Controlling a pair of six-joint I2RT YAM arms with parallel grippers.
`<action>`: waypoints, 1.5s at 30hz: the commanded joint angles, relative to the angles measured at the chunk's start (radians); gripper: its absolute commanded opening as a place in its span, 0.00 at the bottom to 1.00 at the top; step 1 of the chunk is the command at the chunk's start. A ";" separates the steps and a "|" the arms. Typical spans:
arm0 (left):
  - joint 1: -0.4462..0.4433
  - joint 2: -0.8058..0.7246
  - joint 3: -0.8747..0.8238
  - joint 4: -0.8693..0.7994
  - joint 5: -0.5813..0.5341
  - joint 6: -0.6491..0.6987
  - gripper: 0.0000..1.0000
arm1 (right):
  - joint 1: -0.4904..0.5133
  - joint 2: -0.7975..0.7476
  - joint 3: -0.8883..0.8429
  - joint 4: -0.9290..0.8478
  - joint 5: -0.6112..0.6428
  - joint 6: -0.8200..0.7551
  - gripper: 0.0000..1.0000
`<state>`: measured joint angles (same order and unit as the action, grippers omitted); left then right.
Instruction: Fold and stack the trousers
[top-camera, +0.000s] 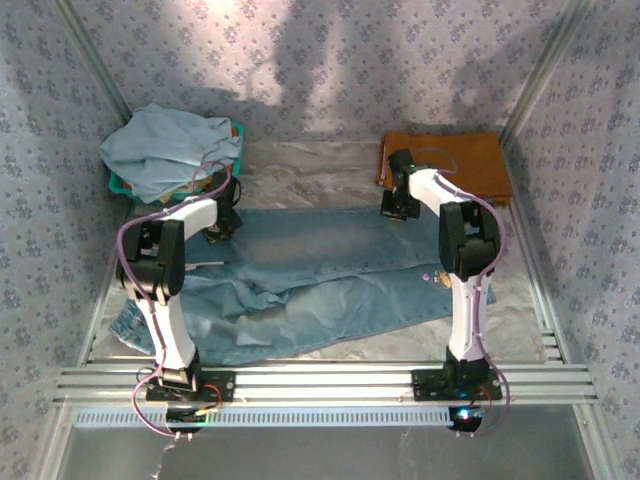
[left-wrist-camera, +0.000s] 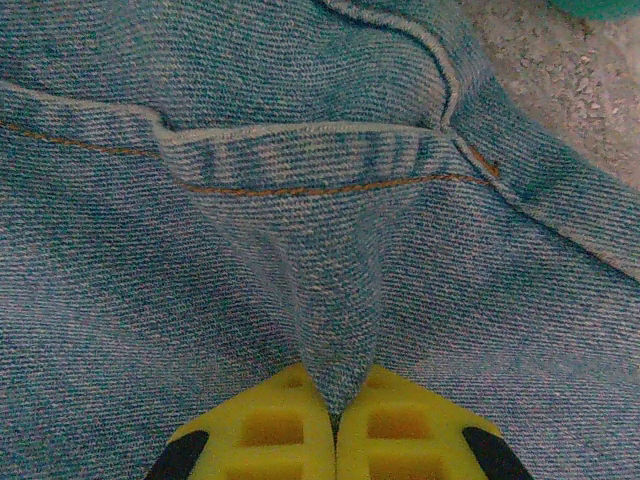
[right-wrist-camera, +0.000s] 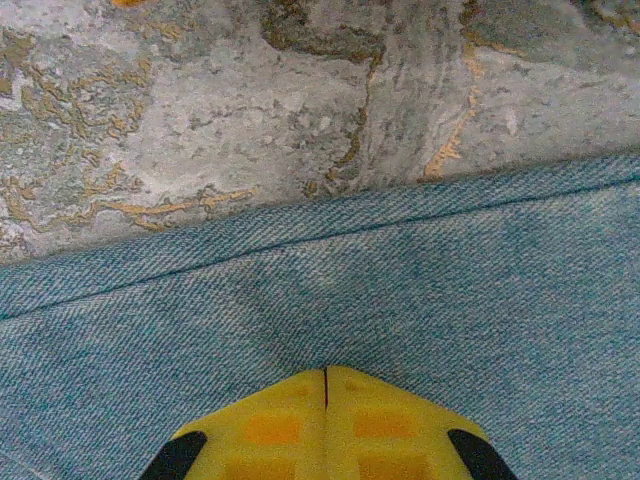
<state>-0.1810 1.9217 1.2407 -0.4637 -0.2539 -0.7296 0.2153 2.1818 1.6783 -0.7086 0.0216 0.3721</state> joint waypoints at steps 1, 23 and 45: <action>0.015 -0.033 -0.002 -0.051 0.001 0.034 0.00 | -0.010 -0.041 0.009 0.004 -0.002 -0.014 0.00; 0.111 -0.136 0.062 -0.021 -0.129 0.105 0.00 | -0.012 -0.013 0.196 0.049 0.001 0.002 0.00; 0.035 -0.527 -0.395 0.064 0.121 -0.096 0.95 | -0.271 -0.559 -0.751 0.156 -0.183 0.217 0.29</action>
<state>-0.1463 1.3560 0.8879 -0.4534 -0.1959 -0.7670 -0.0036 1.6012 0.9833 -0.5831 -0.0792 0.5442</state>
